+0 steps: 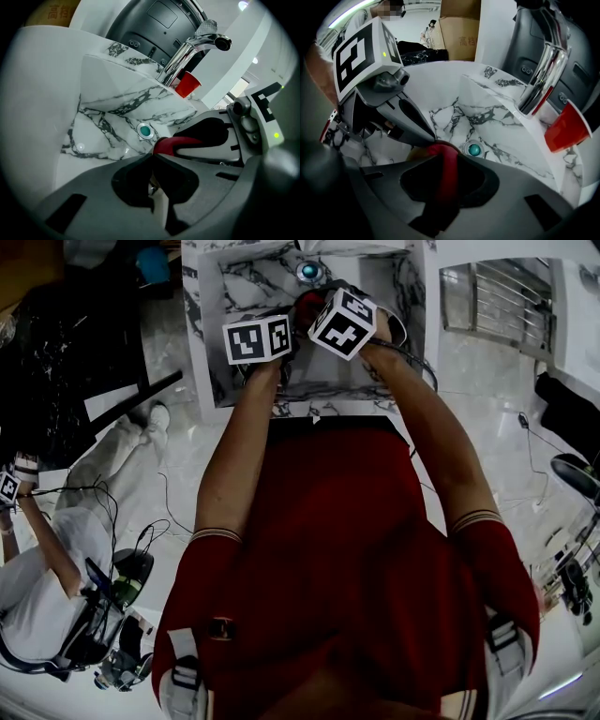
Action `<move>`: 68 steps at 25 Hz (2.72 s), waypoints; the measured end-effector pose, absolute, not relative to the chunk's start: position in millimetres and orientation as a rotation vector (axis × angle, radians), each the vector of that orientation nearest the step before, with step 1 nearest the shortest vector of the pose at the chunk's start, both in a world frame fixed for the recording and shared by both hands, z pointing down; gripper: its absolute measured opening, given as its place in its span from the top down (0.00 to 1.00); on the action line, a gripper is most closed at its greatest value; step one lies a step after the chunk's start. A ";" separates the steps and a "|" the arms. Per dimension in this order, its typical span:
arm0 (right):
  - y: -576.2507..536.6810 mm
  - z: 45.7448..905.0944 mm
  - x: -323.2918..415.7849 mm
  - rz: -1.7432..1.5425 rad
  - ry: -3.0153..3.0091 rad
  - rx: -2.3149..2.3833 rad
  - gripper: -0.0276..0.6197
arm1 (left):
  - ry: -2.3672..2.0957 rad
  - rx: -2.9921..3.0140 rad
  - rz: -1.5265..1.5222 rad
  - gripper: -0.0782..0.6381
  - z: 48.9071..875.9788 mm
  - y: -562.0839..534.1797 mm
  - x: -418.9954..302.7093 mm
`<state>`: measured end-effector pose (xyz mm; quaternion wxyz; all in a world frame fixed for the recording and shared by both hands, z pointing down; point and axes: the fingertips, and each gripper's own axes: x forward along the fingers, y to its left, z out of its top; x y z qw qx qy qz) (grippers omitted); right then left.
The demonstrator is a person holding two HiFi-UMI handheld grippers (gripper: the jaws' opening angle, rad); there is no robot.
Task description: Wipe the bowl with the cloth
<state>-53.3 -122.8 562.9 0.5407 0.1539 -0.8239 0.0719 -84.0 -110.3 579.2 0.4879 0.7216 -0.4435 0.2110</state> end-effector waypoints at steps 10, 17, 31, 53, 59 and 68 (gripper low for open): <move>-126.6 556.4 -33.5 0.159 -1.898 0.412 0.82 | -1.080 1.754 0.514 0.87 580.3 -109.2 -82.9; -122.4 553.2 -21.0 0.171 -1.863 0.398 0.82 | -1.083 1.749 0.509 0.87 581.0 -108.0 -84.0; -89.4 558.0 -5.3 0.232 -1.790 0.262 0.82 | -1.086 1.741 0.503 0.87 583.3 -107.1 -85.7; -43.0 561.3 -36.2 0.292 -1.834 0.015 0.82 | -1.091 1.717 0.478 0.87 583.6 -102.5 -85.5; -46.1 563.2 -51.0 0.292 -1.879 0.001 0.82 | -1.089 1.711 0.471 0.87 583.8 -103.2 -85.6; -70.7 565.0 -61.9 0.279 -1.936 0.132 0.82 | -1.083 1.710 0.468 0.87 585.5 -102.8 -86.6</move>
